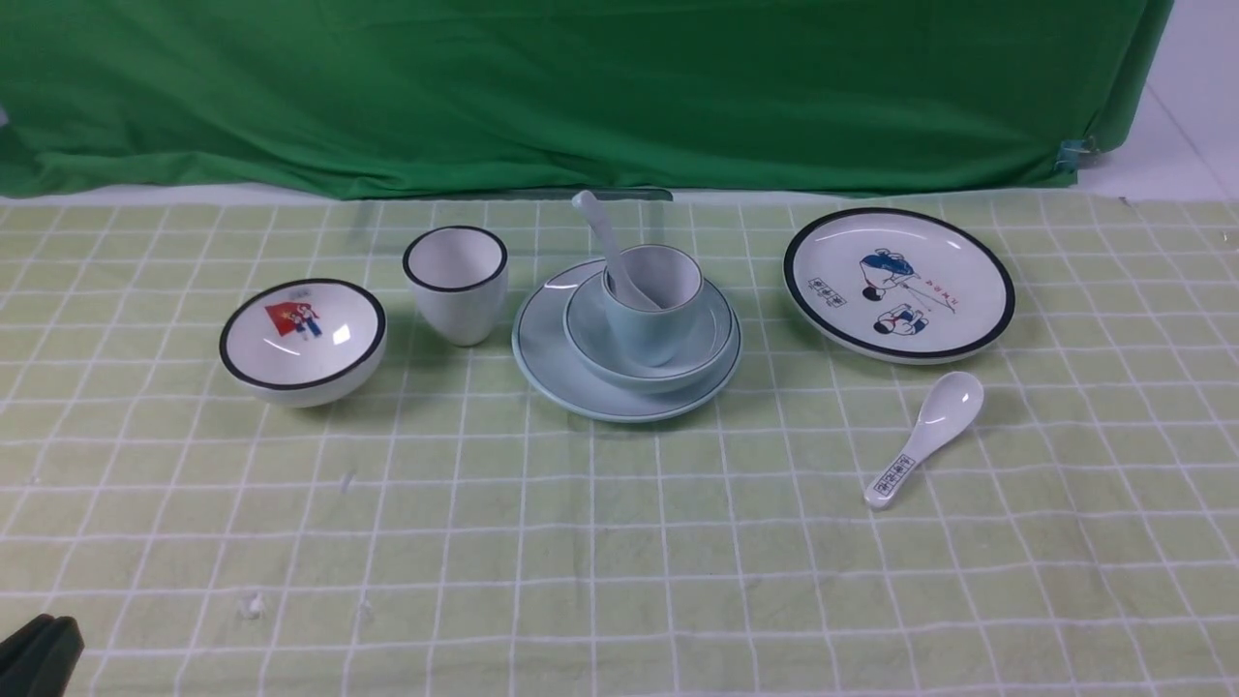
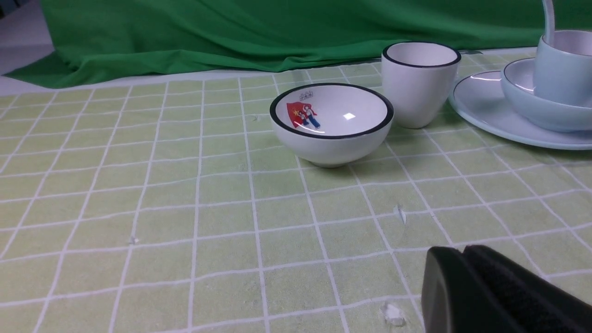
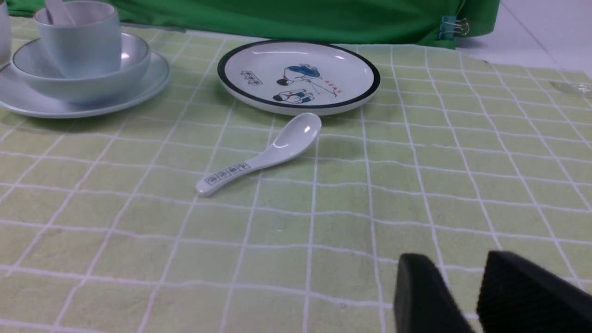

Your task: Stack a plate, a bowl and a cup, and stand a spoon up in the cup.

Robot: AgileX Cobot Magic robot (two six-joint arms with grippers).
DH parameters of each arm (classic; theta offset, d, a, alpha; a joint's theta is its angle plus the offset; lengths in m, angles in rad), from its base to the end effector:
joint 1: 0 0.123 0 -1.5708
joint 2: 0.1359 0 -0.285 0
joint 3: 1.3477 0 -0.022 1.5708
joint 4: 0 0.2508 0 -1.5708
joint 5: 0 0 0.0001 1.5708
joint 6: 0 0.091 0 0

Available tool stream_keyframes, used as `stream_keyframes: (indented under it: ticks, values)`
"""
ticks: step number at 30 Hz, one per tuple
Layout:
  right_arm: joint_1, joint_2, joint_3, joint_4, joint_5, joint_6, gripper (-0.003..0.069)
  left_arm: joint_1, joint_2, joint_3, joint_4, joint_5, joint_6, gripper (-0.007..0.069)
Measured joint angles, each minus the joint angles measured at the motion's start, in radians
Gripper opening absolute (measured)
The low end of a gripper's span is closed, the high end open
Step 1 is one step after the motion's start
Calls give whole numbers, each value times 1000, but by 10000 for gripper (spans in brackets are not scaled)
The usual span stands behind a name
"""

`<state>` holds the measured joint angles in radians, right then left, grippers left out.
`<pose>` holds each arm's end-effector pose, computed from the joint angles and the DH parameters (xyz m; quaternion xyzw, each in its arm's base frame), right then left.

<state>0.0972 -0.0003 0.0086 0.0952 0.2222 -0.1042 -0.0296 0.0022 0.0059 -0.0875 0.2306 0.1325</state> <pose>0.0555 0.0073 0.1902 -0.0478 0.7541 0.0360 0.6541 0.0558 -0.0035 0.1902 0.0357 0.7575 -0.0018 0.6519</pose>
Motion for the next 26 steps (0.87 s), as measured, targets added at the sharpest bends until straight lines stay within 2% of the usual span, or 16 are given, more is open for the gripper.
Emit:
stream_keyframes:
  ticks: [26]
  values:
    - [0,0,0,0,1,1,240,0,0,0,15,0,0,-31]
